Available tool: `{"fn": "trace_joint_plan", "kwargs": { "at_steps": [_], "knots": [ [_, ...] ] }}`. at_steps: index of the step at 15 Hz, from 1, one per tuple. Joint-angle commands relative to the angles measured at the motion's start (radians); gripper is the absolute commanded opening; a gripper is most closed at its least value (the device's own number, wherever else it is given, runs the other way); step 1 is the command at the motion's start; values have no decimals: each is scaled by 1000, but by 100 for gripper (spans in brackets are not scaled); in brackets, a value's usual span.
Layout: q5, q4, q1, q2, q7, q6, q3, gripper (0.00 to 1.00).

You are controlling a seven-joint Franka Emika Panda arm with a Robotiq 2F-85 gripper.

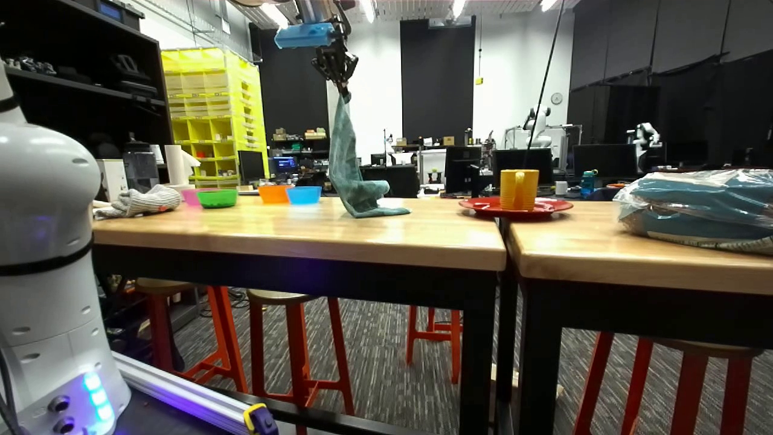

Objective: Unfold the blue cloth

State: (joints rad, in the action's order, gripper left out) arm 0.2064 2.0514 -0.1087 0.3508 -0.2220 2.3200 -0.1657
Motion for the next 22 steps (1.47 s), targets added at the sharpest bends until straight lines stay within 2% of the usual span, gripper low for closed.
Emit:
{"fn": "trace_joint_plan", "kwargs": {
  "at_steps": [1,15,22],
  "knots": [
    [-16,-4,12,52,26,-11,-1,0],
    [-8,-226,8,14,81,-67,-33,0],
    [25,-456,4,-109,69,-145,-94,0]
  ]
}}
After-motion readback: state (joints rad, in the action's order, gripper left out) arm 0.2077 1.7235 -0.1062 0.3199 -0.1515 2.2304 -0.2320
